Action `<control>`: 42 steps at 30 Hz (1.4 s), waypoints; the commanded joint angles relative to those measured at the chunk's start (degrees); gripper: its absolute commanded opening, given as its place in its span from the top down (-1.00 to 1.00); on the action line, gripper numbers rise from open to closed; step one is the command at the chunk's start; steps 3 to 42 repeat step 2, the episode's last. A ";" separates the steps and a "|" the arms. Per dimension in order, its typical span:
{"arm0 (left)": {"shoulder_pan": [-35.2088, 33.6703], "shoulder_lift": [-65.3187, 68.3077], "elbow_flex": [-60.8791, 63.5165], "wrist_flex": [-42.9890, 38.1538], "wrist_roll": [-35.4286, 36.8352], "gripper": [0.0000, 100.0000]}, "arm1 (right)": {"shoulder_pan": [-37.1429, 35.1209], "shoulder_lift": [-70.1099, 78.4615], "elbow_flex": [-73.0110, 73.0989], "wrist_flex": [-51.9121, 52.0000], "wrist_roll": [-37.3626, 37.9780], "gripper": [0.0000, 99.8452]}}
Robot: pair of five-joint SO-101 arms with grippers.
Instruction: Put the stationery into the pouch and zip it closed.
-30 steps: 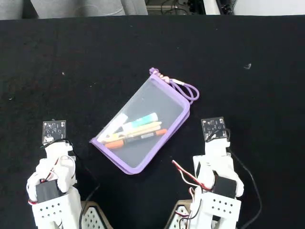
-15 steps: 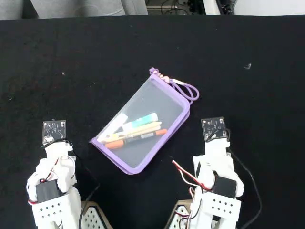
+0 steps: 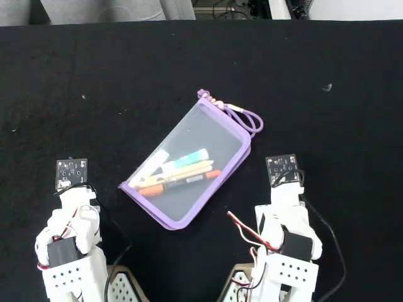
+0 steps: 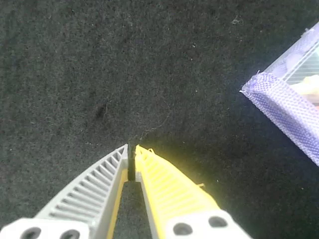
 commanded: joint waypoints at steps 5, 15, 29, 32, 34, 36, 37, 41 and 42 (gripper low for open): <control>0.22 -0.26 1.54 -1.14 0.09 0.94 | 0.62 -0.66 0.04 0.44 0.44 0.95; 0.22 -0.26 1.54 -1.14 0.09 0.94 | 0.62 -0.66 0.04 0.44 0.44 0.95; 0.22 -0.26 1.54 -1.14 0.09 0.94 | 0.62 -0.66 0.04 0.44 0.44 0.95; 0.22 -0.26 1.54 -1.14 0.09 0.94 | 0.62 -0.66 0.04 0.44 0.44 0.95; 0.22 -0.26 1.54 -1.14 0.09 0.94 | 0.62 -0.66 0.04 0.44 0.44 0.95; 0.22 -0.26 1.54 -1.14 0.09 0.94 | 0.62 -0.66 0.04 0.44 0.44 0.95; 0.22 -0.26 1.54 -1.14 0.09 0.94 | 0.62 -0.66 0.04 0.44 0.44 0.95; 0.22 -0.26 1.54 -1.14 0.09 0.94 | 0.62 -0.66 0.04 0.44 0.44 0.95; 0.22 -0.26 1.54 -1.14 0.09 0.94 | 0.62 -0.66 0.04 0.44 0.44 0.95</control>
